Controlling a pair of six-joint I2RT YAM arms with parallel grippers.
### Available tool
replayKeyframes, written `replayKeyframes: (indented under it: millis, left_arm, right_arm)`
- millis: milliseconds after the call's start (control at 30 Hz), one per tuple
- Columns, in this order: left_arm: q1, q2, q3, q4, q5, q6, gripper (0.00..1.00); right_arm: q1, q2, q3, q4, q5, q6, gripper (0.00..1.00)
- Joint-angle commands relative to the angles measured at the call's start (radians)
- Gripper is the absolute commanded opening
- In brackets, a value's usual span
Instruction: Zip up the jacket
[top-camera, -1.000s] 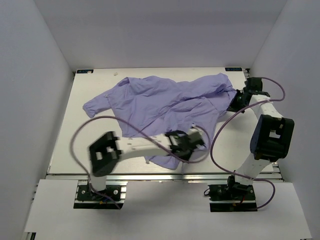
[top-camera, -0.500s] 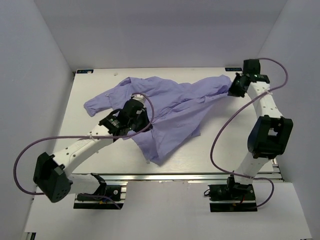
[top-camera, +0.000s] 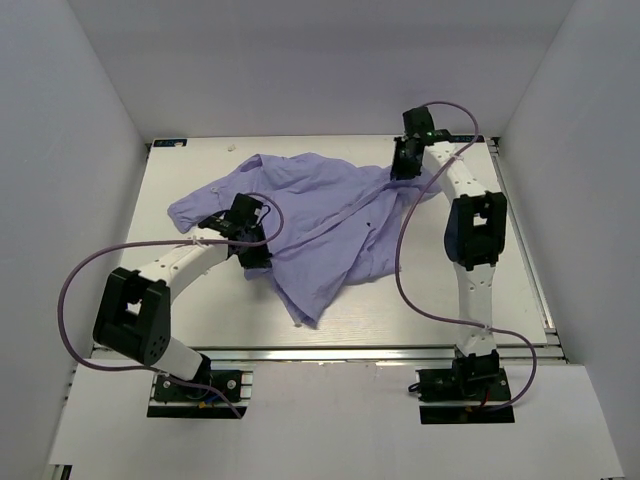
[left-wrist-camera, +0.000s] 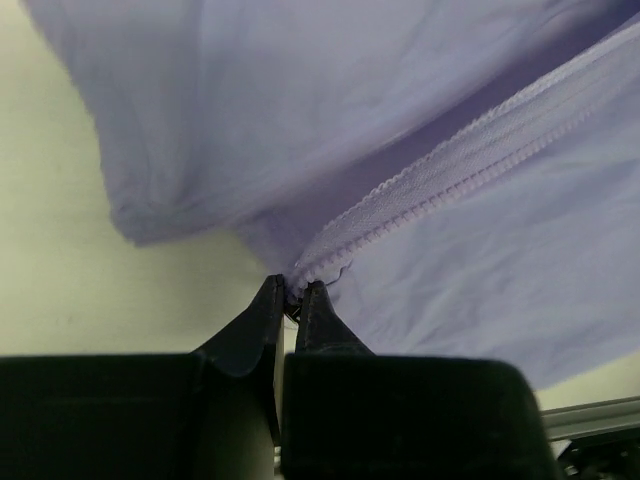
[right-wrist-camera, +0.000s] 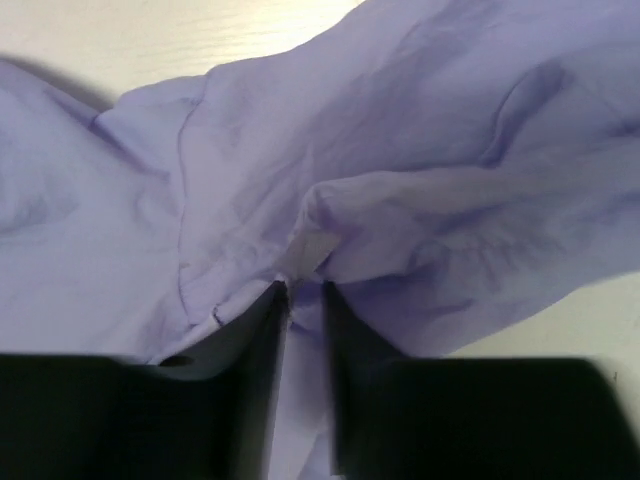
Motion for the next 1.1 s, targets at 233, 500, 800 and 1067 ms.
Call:
replayKeyframes:
  millis: [233,500,800,1067]
  left_arm:
    - [0.005,-0.074,0.013,-0.201,-0.081,-0.046,0.98]
    - [0.005,-0.143,0.129,-0.140,-0.127,0.012,0.98]
    - [0.022,0.332,0.585,-0.143,-0.294,0.166,0.98]
    - [0.082,0.693,0.864,-0.209,-0.315,0.203,0.98]
  right_arm:
    - [0.118,-0.205,-0.084,0.031,-0.119,-0.181,0.89]
    - [0.280,-0.656,-0.827,0.170,-0.039,0.033,0.89]
    - [0.356,-0.687,-1.017,0.313,-0.084,0.145,0.89]
    - [0.334,-0.491,-0.950,0.267,-0.056,0.161,0.89]
